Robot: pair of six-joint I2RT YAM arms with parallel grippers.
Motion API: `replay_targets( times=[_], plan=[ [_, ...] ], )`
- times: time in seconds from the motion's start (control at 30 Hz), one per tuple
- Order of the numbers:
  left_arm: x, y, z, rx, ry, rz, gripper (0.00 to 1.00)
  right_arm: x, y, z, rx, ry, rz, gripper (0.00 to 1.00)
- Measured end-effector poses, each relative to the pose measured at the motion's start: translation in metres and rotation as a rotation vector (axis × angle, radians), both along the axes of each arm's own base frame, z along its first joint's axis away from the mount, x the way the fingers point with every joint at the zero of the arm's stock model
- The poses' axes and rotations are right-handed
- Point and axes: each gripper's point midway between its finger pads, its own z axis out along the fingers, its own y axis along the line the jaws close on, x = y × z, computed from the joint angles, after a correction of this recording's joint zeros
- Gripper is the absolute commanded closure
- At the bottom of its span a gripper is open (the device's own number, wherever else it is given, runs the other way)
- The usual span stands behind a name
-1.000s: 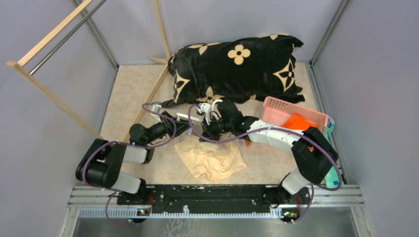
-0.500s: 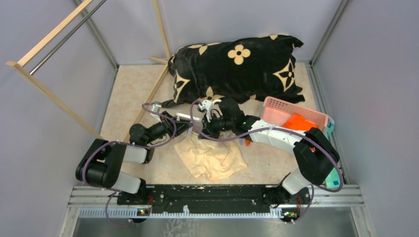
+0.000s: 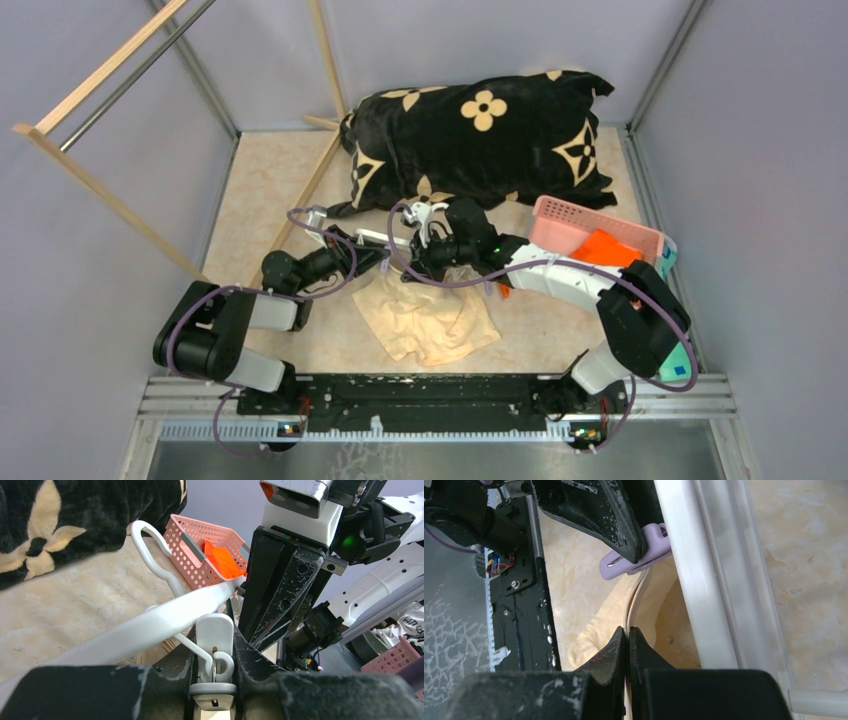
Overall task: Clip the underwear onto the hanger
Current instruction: Clamp the underwear onto the hanger.
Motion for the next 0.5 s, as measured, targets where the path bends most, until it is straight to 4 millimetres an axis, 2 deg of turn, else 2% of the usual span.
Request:
replay_targets(
  times=[0.5],
  plan=[
    [-0.002,-0.001,0.0,0.001,0.002,-0.01,1.0,-0.013,0.002,-0.007,-0.033,0.042,0.086,1.0]
  ],
)
